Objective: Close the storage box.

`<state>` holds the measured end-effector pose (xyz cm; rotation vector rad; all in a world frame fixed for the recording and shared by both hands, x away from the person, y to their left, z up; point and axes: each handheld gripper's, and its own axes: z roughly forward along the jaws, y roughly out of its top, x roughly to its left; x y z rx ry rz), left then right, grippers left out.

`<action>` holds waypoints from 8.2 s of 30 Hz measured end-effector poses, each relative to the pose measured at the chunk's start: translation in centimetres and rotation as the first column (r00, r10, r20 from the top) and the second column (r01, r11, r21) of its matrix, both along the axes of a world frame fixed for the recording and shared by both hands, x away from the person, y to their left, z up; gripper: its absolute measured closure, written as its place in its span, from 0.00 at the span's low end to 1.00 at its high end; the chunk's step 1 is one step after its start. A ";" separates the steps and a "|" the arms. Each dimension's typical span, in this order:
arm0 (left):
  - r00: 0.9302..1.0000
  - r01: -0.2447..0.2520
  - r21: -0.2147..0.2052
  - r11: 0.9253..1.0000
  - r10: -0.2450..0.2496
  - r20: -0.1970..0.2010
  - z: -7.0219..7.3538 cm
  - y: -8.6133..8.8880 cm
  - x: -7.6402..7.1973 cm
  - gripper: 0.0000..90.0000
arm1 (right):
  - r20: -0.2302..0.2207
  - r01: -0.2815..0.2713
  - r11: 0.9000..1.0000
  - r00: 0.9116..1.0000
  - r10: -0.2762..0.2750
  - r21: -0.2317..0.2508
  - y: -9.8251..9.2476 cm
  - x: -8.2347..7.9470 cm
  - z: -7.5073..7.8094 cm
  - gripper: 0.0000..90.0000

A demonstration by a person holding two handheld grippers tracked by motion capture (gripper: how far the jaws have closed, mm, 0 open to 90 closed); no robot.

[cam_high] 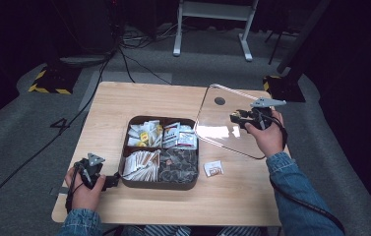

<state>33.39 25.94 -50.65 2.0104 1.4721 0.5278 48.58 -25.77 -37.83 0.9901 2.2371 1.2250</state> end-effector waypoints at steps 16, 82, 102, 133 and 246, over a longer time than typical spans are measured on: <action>1.000 0.000 -0.002 1.000 0.000 0.001 0.0 0.0 0.0 0.00 | -0.004 -0.095 0.995 0.995 0.095 -0.003 5.5 -0.5 1.2 0.65; 1.000 0.004 0.001 1.000 -0.004 0.002 0.0 0.0 0.0 0.00 | -0.115 -0.267 0.962 0.959 0.259 -0.059 21.7 -4.6 -2.4 0.65; 1.000 0.004 0.001 1.000 -0.004 0.002 0.0 0.0 0.0 0.00 | -0.141 -0.248 0.962 0.962 0.232 -0.109 23.1 -4.6 -5.6 0.65; 1.000 0.005 0.001 1.000 -0.005 0.002 0.0 0.0 0.0 0.00 | -0.139 -0.264 0.961 0.958 0.251 -0.086 23.4 -5.0 -6.3 0.65; 1.000 0.022 0.000 1.000 -0.022 0.001 0.0 0.1 0.1 0.00 | -0.174 0.055 0.997 0.983 -0.062 -0.047 -8.9 -9.0 -12.3 0.35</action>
